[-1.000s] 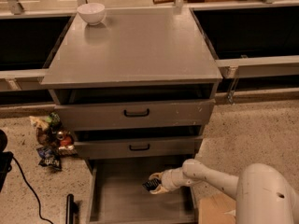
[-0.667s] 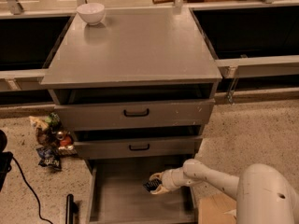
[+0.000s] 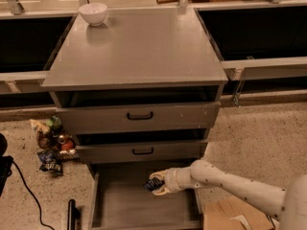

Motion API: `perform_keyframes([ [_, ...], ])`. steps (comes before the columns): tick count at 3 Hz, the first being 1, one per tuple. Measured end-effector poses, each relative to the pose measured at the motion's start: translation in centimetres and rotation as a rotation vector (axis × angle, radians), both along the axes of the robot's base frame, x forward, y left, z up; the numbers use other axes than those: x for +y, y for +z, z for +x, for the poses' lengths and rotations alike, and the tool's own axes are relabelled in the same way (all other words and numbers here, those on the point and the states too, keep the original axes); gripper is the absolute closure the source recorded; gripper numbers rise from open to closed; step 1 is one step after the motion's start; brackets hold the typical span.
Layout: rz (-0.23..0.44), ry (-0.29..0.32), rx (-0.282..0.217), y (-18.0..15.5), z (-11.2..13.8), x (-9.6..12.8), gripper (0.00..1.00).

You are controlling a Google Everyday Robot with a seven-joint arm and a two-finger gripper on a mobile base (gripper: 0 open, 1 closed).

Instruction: Pick rxbar blueberry from bottom drawer and place on counter

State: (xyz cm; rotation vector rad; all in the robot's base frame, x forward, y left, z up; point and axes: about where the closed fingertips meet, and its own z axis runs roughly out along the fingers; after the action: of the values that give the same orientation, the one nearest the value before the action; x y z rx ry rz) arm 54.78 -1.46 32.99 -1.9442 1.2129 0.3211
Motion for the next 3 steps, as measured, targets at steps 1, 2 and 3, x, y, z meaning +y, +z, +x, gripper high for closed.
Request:
perform_keyframes([
  [1,0.017,0.124,-0.138,6.7,-4.6,1.9,1.00],
  [2,0.017,0.122,-0.138,6.6,-4.5,1.8,1.00],
  [3,0.029,0.141,-0.193,8.4,-4.5,2.0,1.00],
])
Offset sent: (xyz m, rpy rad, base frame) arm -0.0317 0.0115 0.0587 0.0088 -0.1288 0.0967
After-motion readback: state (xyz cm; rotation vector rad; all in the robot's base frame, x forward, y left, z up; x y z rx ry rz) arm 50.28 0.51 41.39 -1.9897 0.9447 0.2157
